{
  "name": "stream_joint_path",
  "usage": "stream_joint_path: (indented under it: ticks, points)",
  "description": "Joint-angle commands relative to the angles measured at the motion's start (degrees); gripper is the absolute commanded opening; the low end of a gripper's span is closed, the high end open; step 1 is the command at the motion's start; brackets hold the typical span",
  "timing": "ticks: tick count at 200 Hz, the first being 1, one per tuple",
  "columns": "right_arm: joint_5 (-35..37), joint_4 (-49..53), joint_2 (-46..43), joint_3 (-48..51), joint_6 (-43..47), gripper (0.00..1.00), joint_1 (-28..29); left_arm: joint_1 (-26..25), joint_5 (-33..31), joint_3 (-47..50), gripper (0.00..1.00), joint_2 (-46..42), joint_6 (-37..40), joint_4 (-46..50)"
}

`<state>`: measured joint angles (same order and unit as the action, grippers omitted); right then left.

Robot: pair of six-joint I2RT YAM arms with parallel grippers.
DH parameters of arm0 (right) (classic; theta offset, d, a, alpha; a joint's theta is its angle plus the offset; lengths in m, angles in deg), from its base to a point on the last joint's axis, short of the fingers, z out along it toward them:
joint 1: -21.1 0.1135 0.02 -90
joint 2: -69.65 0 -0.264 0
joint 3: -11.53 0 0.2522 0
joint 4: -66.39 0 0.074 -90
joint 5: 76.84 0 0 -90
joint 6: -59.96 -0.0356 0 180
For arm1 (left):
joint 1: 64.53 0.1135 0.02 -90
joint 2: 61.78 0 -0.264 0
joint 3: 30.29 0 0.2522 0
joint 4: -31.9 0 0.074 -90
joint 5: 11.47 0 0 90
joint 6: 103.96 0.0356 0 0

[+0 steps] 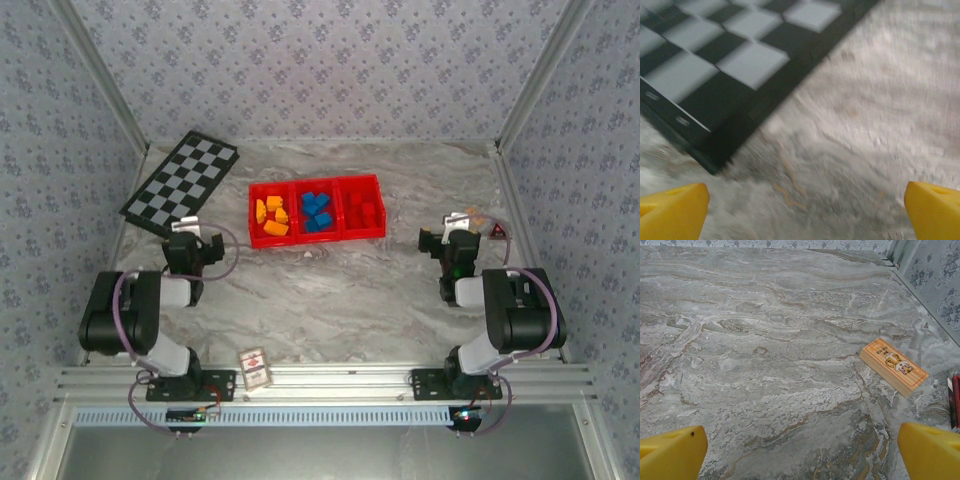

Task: Sort the legos into containers by color
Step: Reset both arms

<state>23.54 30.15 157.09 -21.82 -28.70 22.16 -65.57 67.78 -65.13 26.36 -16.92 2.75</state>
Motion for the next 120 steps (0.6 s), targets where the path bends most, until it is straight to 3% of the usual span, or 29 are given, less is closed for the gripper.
stream_joint_path:
  ticks: [1, 11, 22, 33, 120]
  points:
    - [1.3, -1.5, 0.5, -1.1, 0.0, 1.00, 0.1, 0.9, 6.9, -1.3, 1.00, 1.1, 2.3, -9.0]
    - [1.3, -1.5, 0.6, -1.1, 0.0, 1.00, 0.1, 1.0, 7.2, -2.1, 1.00, -0.9, 2.2, -3.1]
    - [1.2, -1.5, 0.5, -1.1, 0.0, 1.00, 0.0, 1.0, 6.8, -1.8, 1.00, 0.5, 2.2, -6.5]
    - [0.7, -1.1, 0.6, -1.2, -0.3, 1.00, -0.1, 1.0, 6.1, -2.6, 1.00, -0.4, 1.8, -3.2]
    - [-2.2, 0.4, 0.6, -1.9, -0.8, 1.00, -1.3, 1.0, 6.1, -2.3, 1.00, -0.2, 1.9, -4.2]
